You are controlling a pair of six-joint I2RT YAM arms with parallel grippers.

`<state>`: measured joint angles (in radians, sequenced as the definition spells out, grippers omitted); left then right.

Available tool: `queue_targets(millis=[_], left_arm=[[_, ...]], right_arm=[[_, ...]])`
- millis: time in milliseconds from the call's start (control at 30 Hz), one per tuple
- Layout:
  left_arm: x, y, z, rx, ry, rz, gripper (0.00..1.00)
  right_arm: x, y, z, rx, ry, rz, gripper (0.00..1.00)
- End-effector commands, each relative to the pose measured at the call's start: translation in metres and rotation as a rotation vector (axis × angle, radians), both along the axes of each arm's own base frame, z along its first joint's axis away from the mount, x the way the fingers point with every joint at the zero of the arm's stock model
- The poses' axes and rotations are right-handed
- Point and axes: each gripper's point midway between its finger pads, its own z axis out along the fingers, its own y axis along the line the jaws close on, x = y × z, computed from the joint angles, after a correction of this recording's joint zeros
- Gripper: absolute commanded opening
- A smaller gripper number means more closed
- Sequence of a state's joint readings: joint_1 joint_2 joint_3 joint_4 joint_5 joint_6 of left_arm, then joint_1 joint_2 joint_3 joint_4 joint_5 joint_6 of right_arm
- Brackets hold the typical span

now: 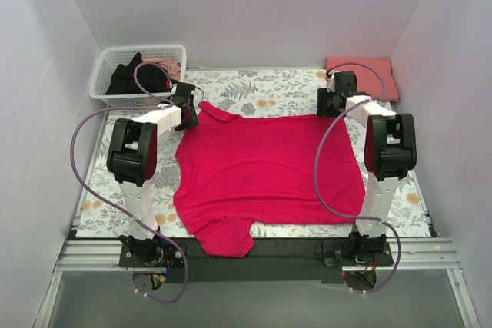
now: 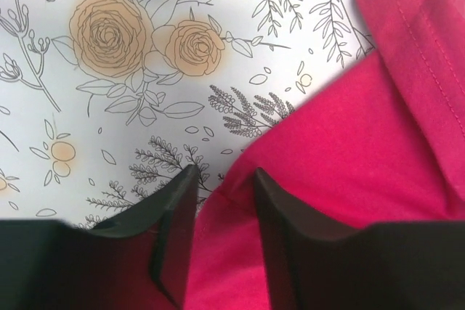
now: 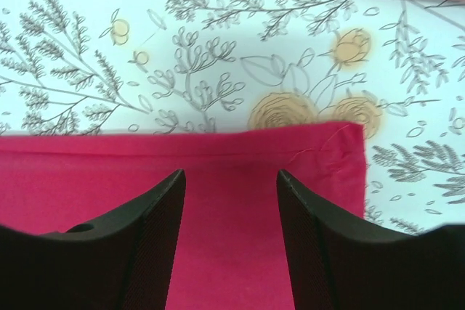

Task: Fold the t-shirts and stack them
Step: Flatten the tshirt out, then fold the tshirt

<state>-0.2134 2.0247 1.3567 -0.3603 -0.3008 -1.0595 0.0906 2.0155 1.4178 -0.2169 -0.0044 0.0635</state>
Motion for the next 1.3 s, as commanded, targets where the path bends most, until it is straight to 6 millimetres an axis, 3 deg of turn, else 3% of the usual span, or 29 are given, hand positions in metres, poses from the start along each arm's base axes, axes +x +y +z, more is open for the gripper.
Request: queue_targets(millis=[0,233,400,433,467,700,867,1033,1267], left_arm=[[-0.028,0.007,-0.033,0.043,0.129,-0.014,0.33],[-0.028,0.005,-0.035,0.037,0.142,-0.036,0.00],[-0.026,0.005,-0.033,0.044,0.135,-0.043,0.00],[-0.025,0.006,-0.032,0.050,0.132,-0.041,0.00],[-0.025,0.006,-0.031,0.050,0.130,-0.043,0.00],[-0.026,0.008,-0.031,0.063,0.127,-0.045,0.00],[-0.026,0.009,-0.032,0.067,0.128,-0.044,0.00],[-0.027,0.010,-0.036,0.076,0.137,-0.044,0.00],[-0.027,0.013,-0.037,0.091,0.138,-0.037,0.00]], right_arm=[[0.028,-0.016,0.024,-0.061,-0.100,0.001,0.60],[0.031,-0.047,0.025,-0.115,-0.108,-0.013,0.61],[0.035,-0.046,0.028,-0.085,-0.122,0.000,0.61],[0.038,-0.063,0.027,-0.088,-0.123,-0.028,0.61],[0.039,-0.063,0.027,-0.088,-0.123,-0.026,0.61],[0.048,-0.057,0.016,-0.046,-0.115,0.021,0.60],[0.049,-0.053,-0.003,-0.028,-0.080,0.045,0.57],[0.040,-0.050,-0.017,-0.016,-0.043,0.054,0.48],[0.028,-0.052,-0.022,-0.013,-0.018,0.048,0.26]])
